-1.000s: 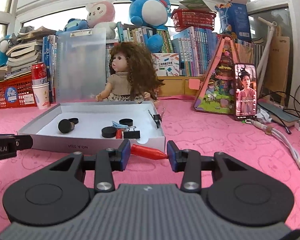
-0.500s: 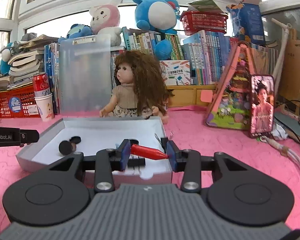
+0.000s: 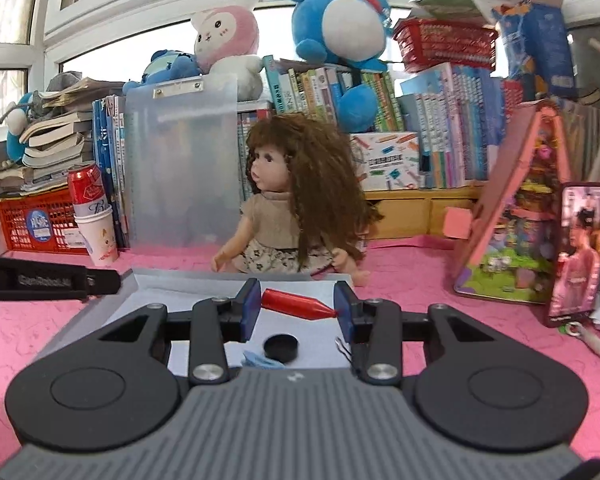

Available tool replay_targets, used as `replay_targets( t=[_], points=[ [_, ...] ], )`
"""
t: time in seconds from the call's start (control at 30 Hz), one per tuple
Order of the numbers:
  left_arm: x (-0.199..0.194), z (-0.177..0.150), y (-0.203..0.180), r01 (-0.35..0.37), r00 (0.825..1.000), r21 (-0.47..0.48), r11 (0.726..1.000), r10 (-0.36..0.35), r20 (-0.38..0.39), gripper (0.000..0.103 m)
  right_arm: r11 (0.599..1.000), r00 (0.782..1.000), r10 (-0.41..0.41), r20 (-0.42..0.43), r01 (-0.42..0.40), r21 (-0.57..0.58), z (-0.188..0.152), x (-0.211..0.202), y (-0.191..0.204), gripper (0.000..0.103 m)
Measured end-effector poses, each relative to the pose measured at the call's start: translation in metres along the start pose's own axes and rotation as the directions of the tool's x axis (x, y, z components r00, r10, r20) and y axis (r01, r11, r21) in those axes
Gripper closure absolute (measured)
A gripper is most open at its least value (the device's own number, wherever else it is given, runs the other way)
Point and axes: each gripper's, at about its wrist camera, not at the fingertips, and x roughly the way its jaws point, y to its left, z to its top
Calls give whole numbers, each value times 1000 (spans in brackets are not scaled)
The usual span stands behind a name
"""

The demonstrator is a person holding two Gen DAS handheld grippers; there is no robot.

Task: Organize rigid objects
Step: 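Lower and open right tool to drop the crayon while left tool lowers the clip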

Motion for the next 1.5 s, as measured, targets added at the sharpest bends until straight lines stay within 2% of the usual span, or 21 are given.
replay_targets(
  t=[0.13,0.27,0.53,0.87,1.1,1.5],
  points=[
    [18,11,1,-4,1000,-9,1000,4,-24,75,1000,1000,18,-22,-19,-4,12,18,2,58],
    [37,19,-1,-28,999,20,999,28,-21,75,1000,999,31,-40,-31,1,20,38,3,58],
    [71,4,4,-92,995,50,994,94,-43,75,998,993,57,-102,-57,5,9,74,7,58],
    [95,-9,13,-115,989,49,992,119,-90,75,996,978,89,-188,-92,-6,-7,108,14,58],
    [106,-17,16,-122,985,46,991,126,-121,75,995,973,95,-210,-100,-12,-10,115,15,58],
    [107,-17,17,-122,984,45,991,127,-127,74,996,969,88,-230,-92,-8,-9,119,14,58]
  ],
)
